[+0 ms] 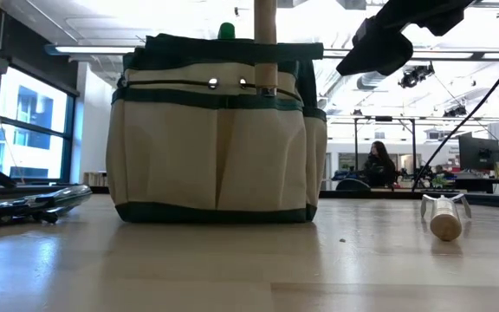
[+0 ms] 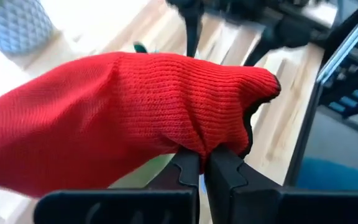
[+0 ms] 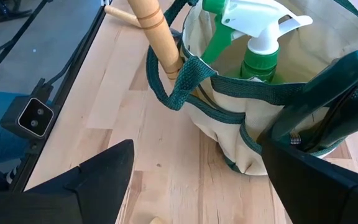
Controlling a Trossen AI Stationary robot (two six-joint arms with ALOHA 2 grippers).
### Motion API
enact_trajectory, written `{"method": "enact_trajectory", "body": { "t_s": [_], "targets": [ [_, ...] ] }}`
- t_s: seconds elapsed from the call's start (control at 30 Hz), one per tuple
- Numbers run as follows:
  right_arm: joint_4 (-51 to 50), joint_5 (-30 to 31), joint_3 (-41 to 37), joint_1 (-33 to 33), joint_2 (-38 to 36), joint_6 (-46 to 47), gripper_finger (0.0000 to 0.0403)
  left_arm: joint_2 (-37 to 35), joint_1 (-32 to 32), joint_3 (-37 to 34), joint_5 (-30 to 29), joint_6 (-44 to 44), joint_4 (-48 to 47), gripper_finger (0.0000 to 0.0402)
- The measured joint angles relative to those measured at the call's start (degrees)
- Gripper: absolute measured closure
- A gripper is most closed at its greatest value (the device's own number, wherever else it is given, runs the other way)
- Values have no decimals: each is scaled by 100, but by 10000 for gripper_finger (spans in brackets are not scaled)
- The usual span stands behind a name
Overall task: Pick & Place Garden tools in Gardening bag
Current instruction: Put the red gloves into the gardening bag
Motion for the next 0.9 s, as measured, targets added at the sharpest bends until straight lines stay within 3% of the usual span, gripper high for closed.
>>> {"method": "enact_trajectory", "body": {
  "t_s": [0.2,0.37,0.7,0.9],
  "targets": [
    [-9,-10,0,1,0,0,57,0,273,-630,544,-108,110,401],
    [-140,-118,0,5,0,60,57,0,294,-882,657,-305,148,401],
    [-181,-113,0,3,0,25,57,-7,340,-1760,1498,-269,1152,401],
    [-205,-108,0,79,0,24,57,-7,451,-1893,1491,-74,1327,401]
  ]
}}
